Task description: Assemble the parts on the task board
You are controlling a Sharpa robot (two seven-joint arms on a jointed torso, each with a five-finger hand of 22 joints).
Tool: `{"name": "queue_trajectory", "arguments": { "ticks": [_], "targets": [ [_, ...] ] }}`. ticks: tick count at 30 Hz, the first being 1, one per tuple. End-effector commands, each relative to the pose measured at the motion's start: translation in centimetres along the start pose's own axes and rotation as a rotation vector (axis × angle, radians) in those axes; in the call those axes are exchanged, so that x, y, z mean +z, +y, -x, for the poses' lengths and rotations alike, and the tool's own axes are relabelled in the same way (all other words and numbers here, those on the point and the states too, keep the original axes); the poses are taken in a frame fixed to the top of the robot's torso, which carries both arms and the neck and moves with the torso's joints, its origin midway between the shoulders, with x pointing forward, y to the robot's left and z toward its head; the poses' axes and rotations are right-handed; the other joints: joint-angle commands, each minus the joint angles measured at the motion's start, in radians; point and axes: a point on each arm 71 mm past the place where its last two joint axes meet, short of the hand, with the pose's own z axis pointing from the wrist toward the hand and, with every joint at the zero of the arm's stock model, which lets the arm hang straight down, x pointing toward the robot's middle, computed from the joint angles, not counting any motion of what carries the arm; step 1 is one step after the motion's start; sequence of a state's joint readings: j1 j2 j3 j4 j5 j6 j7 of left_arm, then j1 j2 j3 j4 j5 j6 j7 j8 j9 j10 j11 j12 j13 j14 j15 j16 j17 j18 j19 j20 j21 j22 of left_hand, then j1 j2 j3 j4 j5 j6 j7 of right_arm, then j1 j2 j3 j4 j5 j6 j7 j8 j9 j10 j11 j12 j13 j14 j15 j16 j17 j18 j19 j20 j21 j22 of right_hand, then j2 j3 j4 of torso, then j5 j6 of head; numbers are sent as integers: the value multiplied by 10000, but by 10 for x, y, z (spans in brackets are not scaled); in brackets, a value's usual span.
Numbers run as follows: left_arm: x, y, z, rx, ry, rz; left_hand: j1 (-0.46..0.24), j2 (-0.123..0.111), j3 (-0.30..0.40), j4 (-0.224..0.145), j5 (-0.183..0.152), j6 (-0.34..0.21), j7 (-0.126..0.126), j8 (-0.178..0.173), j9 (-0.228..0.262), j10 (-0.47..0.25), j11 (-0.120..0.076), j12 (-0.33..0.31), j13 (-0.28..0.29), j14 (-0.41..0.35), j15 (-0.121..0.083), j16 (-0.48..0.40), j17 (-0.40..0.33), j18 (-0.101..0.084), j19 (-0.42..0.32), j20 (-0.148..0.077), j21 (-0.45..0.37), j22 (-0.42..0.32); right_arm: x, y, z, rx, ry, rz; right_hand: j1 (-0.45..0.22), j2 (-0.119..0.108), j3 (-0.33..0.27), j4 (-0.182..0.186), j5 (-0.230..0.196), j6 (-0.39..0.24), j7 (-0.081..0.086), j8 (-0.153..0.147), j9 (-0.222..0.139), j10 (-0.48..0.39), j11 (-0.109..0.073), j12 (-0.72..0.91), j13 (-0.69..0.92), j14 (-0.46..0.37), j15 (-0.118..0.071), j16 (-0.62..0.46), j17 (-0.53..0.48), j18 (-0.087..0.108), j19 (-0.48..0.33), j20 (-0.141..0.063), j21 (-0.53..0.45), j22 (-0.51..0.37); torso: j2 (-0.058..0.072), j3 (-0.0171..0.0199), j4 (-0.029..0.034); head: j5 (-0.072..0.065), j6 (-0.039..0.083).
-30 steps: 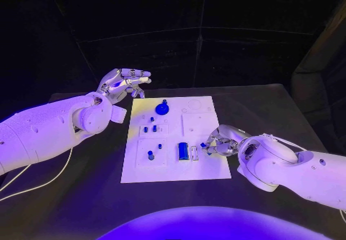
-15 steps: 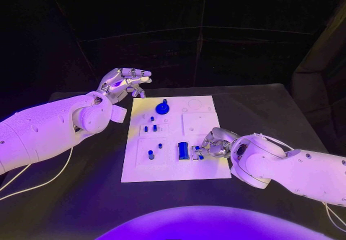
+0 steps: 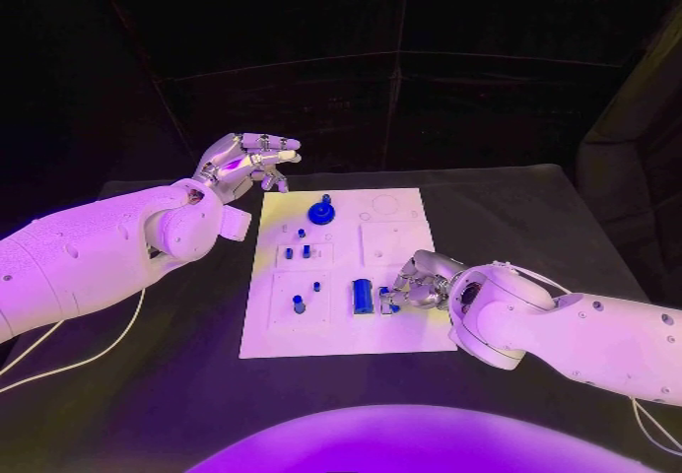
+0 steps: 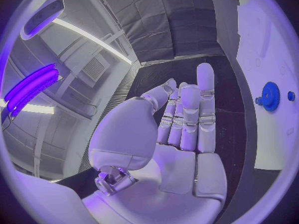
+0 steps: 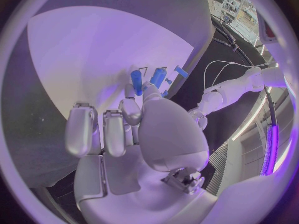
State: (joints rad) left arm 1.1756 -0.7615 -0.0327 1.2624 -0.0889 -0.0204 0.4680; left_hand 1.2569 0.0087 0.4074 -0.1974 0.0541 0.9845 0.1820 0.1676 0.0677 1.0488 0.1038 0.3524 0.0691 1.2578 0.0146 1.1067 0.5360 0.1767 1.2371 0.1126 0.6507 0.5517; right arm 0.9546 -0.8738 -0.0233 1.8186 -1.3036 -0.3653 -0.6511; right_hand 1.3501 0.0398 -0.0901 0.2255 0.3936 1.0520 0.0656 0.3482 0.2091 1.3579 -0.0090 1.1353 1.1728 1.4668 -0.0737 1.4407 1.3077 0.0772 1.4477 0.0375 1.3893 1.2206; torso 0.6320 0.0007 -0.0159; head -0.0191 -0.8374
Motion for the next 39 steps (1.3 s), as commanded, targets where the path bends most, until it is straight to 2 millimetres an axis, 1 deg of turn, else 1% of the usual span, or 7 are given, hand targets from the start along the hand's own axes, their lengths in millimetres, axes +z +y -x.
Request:
{"name": "queue_trajectory", "arguments": {
  "ticks": [1, 13, 19, 22, 27, 35, 39],
  "targets": [
    [1, -1, -1, -57, 79, -66, -54, 77, 32, -42, -14, -17, 14, 43, -6, -80, 8, 59, -15, -63, 3, -35, -6, 59, -58, -9, -47, -15, 0, 0, 1, -4, -130, -9, -121, 10, 15, 54, 49, 89, -22, 76, 30, 69, -43, 34, 27, 660, -60, 15, 685, -81, 1, -84, -18, 6, -6, -3, -13, -2, 4],
    [0, -1, 0, -24, 14, -94, -62, 80, 34, -39, -14, -21, 16, 43, -6, -88, 11, 59, -16, -66, 5, -34, -11, 59, -58, -8, -49, -16, 1, 1, 0, -9, -116, -34, -1058, 64, -425, 641, 8, 351, -90, 194, 198, 221, -96, 162, 157, 676, -111, 52, 746, -99, 46, -140, 14, 80, 1, -4, -2, 0, 13],
    [0, -1, 0, -22, 10, -84, -66, 82, 35, -39, -14, -24, 18, 42, -7, -93, 12, 60, -17, -67, 7, -33, -14, 58, -59, -7, -50, -17, 1, 1, 1, -50, -186, -12, -2118, 227, -1081, 648, -1767, 417, -149, 251, 342, 301, -139, 246, 268, 679, -152, 58, 760, -105, 65, -172, 20, 108, 5, -7, -9, -18, 15],
    [0, -1, 0, -27, 19, -75, -66, 82, 35, -39, -14, -24, 18, 42, -7, -93, 12, 60, -17, -67, 7, -33, -14, 58, -59, -7, -50, -17, 1, 0, 2, -87, -242, -1, -2419, 276, -1348, 659, -2335, 401, -151, 262, 405, 302, -142, 234, 281, 677, -153, 48, 750, -103, 65, -179, 12, 105, -3, -6, -11, -19, 10],
    [0, -1, 0, -27, 19, -64, -66, 82, 35, -39, -14, -24, 18, 42, -7, -93, 12, 60, -17, -67, 7, -33, -14, 58, -59, -7, -50, -17, 0, -3, 3, -192, -253, 15, -2350, 243, -1408, 613, -2379, 384, -151, 264, 429, 293, -141, 216, 276, 678, -153, 49, 754, -104, 65, -179, 10, 106, -8, -6, -10, -26, 9],
    [0, -1, 1, -29, 21, -67, -66, 82, 35, -39, -14, -24, 18, 42, -7, -93, 12, 60, -17, -67, 7, -33, -14, 58, -59, -7, -50, -17, -2, -7, 6, -309, -219, 213, -1110, 106, -1361, 12, -2062, 267, -121, 261, 552, 244, -123, 156, 284, 670, -142, 23, 729, -106, 61, -175, 4, 123, -13, -7, -27, -48, 24],
    [0, -1, 0, -40, 45, -64, -66, 82, 35, -39, -14, -24, 18, 42, -7, -93, 12, 60, -17, -67, 7, -33, -14, 58, -59, -7, -50, -17, 0, -9, 7, -244, -360, 180, -894, 440, -1239, -24, -1926, 234, -104, 248, 583, 224, -110, 122, 272, 668, -130, 12, 718, -108, 60, -167, 2, 130, -4, -1, -7, -46, 37]
  ]
}}
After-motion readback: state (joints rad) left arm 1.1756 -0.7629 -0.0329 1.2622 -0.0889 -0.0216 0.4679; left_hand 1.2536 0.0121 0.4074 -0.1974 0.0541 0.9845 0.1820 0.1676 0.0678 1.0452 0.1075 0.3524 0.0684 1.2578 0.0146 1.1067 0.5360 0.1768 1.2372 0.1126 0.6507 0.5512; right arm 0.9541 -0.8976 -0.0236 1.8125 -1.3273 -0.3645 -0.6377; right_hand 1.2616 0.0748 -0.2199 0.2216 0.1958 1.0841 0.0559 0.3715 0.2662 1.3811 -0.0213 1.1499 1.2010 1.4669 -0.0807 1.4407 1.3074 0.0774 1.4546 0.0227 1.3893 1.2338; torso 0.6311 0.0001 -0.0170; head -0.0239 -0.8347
